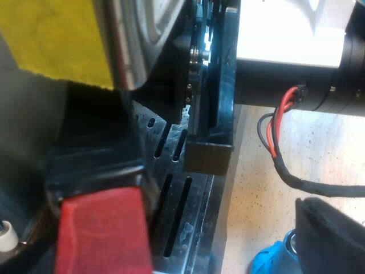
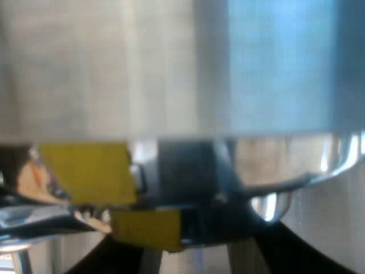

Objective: Put the handle in the coffee machine

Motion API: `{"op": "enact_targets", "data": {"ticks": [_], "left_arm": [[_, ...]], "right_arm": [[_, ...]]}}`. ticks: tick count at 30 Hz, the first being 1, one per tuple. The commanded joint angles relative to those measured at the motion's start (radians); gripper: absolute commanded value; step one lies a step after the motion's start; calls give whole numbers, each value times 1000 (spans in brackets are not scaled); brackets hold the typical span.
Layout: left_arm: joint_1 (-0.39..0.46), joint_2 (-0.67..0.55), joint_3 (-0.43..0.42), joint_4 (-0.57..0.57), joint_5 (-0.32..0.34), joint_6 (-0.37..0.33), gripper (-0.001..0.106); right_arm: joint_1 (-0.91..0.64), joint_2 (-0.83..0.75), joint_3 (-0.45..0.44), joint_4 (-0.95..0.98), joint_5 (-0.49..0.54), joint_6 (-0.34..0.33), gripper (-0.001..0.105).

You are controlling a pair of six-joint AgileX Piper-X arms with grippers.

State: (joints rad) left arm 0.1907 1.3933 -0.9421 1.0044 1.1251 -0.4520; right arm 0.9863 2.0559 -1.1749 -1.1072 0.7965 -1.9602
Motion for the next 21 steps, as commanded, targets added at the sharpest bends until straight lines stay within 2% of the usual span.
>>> {"op": "enact_targets", "data": {"ticks": [1,9,10,15,21], "left_arm": [[-13,-29,-15,-27,105,31,74],[45,-29,-18,-35,108,31,74],[84,-29,-18,-38,108,31,74],[145,-29,-18,-38,111,31,74],[196,-43,-18,-34,202,-7,74]], "right_arm": [[-5,-37,-29,-130,-7,-20,30],[-5,-37,-29,-130,-7,-20,30],[-5,-37,-29,-130,-5,-20,30],[-5,-37,-29,-130,10,-18,30],[-5,-37,-29,-130,10,-18,30]]}}
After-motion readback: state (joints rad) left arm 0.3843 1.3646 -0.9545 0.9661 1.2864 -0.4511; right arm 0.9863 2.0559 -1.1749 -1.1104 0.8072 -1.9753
